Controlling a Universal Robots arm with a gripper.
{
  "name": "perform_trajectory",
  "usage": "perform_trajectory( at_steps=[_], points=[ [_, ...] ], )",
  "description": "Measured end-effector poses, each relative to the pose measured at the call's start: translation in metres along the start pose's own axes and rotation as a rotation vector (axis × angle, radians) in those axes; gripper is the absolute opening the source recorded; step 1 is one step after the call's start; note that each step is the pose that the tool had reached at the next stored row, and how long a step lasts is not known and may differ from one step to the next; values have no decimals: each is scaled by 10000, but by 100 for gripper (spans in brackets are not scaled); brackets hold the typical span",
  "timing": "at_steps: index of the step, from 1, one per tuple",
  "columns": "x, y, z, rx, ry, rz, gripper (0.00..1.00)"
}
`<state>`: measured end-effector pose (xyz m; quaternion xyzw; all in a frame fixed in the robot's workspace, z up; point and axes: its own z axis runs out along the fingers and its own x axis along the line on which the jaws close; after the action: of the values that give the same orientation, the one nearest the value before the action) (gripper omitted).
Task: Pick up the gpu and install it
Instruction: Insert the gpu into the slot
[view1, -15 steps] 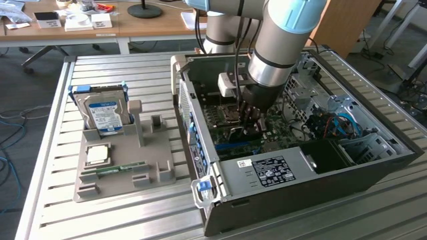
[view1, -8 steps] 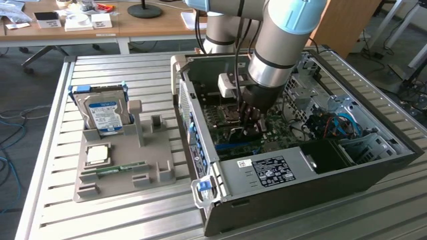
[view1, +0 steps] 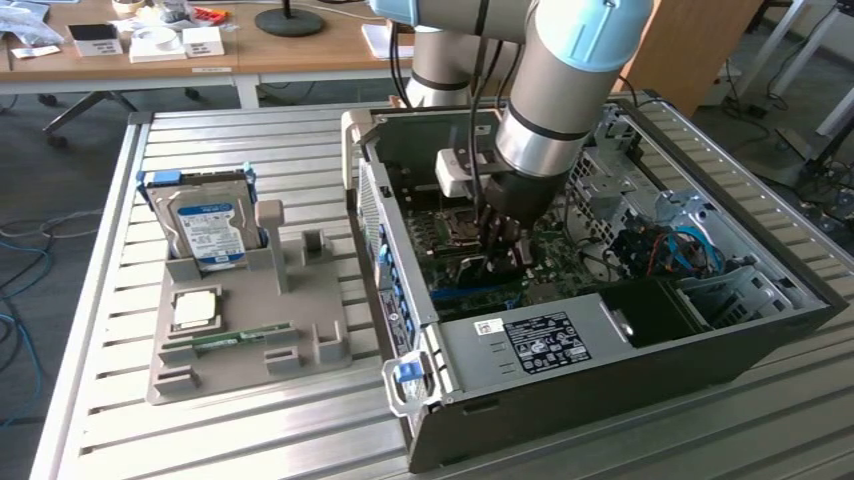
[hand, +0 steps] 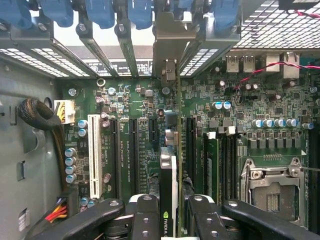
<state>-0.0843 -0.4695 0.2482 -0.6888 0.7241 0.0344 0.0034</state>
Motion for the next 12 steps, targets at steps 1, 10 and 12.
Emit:
perform_trajectory(
  at_steps=[1, 10, 12],
  points=[
    [0, 0, 0, 0, 0, 0, 27],
    [1, 2, 14, 1, -3, 0, 27],
    [0, 4, 15, 2, -10, 0, 27]
  ],
)
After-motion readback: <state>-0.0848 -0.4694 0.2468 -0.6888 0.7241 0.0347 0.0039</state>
